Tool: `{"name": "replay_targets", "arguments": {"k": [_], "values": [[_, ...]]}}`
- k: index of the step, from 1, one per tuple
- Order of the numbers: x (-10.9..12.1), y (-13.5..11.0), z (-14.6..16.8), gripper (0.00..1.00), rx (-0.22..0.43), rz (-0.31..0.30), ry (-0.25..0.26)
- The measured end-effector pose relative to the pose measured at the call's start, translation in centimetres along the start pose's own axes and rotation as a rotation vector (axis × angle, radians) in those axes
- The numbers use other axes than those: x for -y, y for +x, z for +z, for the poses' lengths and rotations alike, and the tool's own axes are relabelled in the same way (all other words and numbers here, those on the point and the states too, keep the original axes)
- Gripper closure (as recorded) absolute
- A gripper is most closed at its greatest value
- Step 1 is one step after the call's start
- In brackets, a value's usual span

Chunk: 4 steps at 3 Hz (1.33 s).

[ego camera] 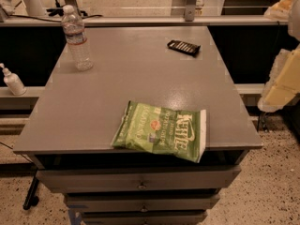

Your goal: Move rxbar chocolate near water bottle

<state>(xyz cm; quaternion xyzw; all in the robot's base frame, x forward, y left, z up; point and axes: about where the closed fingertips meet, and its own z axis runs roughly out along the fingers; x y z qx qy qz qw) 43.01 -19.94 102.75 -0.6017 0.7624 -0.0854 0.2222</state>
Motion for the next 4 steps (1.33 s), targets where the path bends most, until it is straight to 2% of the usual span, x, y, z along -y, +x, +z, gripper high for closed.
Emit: {"name": "replay_targets", "arguments": {"k": [1,2,3,4], "values": [[0.2,-0.4,0.0,0.0,0.006,-0.006,0.017],[2.1,-0.9,2.1,0.0,0.03,-0.004,0.043],[6.2,-2.2,5.5,0.0,0.108,0.048,0.067],[10.8,-4.2,9.4,0.0,0.191,0.127,0.076]]}}
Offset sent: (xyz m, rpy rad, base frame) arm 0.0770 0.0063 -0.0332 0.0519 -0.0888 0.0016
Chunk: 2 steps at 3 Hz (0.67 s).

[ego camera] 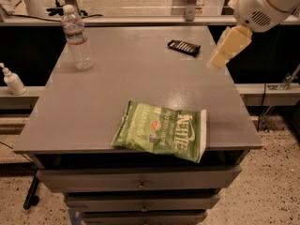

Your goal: Move rxbar chocolate near water bottle

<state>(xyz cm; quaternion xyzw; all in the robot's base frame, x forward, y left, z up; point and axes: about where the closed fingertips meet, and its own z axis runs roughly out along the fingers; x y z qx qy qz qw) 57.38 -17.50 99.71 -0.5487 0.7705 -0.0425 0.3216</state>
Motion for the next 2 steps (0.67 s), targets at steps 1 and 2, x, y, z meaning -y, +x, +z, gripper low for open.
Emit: {"name": "replay_targets", "arguments": {"k": [1,2], "values": [[3.3,-1.7,6.31,0.0,0.086,0.135,0.004],[3.3,-1.7,6.31,0.0,0.087,0.135,0.004]]}}
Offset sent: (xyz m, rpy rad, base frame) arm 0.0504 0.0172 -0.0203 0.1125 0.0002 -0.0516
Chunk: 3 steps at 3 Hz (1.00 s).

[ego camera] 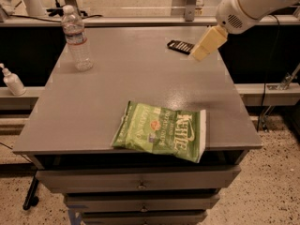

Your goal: Move rxbar chocolate near water bottle

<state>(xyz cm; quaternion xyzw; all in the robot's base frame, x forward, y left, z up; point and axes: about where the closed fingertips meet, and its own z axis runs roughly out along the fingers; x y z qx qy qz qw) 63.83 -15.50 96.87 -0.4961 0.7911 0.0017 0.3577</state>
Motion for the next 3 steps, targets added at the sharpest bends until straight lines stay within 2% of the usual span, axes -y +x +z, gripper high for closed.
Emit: {"name": "replay_targets", "arguments": {"k": [1,3], "values": [[0.2,-0.1,0.8,0.0,0.025,0.003,-0.005],[4.0,-1.3,6.6,0.0,0.173,0.087,0.006]]}}
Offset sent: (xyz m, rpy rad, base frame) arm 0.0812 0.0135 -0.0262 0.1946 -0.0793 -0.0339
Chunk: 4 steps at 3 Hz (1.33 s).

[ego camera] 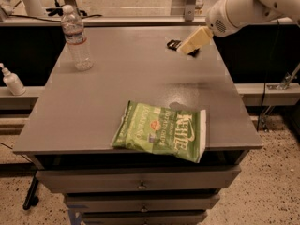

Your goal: Move rxbar chocolate near water bottle

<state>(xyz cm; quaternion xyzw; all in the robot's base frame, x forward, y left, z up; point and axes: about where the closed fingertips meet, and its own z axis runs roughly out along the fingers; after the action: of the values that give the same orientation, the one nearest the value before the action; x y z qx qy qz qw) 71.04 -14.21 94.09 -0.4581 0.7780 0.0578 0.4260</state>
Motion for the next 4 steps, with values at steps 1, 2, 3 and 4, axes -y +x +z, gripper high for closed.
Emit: {"name": "replay_targets", "arguments": {"k": [1,2,3,4], "values": [[2.2,0.8,3.1,0.0,0.065,0.048,-0.001],[3.8,2.4,6.3,0.0,0.064,0.077,-0.013],[4.6,4.4,8.9,0.0,0.04,0.102,-0.039],[4.9,5.7,10.8,0.0,0.024,0.121,-0.064]]}}
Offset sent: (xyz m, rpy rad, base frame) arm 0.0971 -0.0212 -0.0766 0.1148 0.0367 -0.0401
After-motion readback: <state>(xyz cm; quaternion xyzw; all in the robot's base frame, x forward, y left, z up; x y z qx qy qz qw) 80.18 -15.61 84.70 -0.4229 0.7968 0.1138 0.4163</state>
